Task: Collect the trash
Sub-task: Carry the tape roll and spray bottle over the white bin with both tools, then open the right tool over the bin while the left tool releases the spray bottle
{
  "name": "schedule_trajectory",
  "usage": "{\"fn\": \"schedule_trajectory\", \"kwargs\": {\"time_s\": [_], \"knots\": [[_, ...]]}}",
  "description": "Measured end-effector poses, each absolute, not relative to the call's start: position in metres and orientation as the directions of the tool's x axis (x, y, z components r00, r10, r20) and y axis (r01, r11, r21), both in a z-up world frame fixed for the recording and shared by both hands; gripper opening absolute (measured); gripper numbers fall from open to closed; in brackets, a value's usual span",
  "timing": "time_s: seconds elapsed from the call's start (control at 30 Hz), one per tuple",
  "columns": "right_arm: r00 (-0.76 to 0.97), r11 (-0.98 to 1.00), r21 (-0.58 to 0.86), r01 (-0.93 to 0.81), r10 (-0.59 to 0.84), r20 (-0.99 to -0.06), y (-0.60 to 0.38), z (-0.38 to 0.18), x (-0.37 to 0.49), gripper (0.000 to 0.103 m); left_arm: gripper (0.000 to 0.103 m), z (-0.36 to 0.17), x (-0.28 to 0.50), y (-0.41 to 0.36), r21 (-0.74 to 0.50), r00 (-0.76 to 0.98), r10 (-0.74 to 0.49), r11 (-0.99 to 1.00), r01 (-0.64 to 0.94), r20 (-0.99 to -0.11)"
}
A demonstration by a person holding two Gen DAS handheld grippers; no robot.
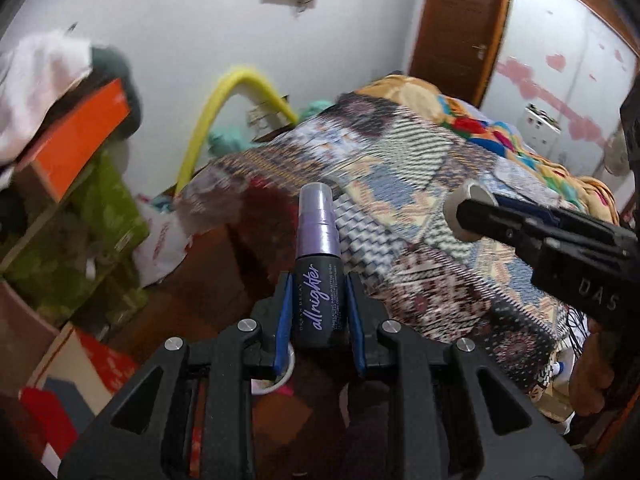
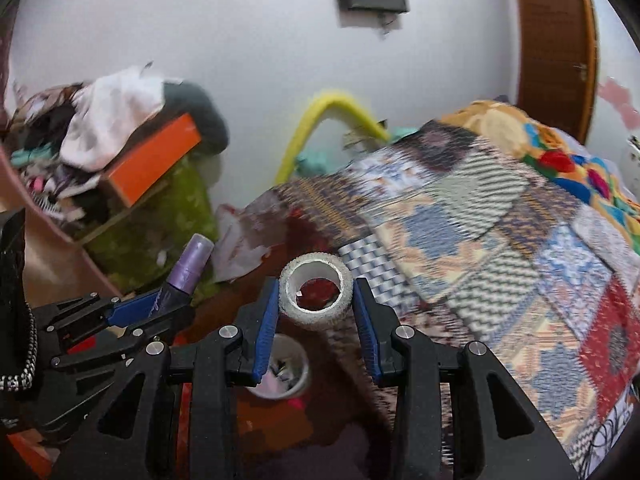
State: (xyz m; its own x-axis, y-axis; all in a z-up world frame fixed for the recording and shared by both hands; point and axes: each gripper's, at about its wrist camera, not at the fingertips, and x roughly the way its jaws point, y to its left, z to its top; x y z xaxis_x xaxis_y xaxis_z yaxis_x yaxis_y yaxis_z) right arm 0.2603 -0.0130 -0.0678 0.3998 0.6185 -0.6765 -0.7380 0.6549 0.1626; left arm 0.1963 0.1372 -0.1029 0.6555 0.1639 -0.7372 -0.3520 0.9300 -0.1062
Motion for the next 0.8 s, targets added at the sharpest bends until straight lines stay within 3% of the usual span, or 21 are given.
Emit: {"fn": "schedule_trajectory", "kwargs": {"time_s": [0.23, 0.8], "knots": [[0.271, 0.576, 0.167, -0.8, 0.595, -0.756, 0.052, -0.113, 0.234, 0.034, 0.025, -0.151, 0.168, 0.196, -0.101, 0.581, 0.226, 0.874, -0.475, -0.781], [0.03, 0.519, 0.215, -0.827, 0.423, -0.906, 0.159, -0.235, 0.247, 0.035, 0.025, -0.304, 0.174, 0.276, -0.176, 0.361, 0.061, 0.789, -0.588, -0.931]]}}
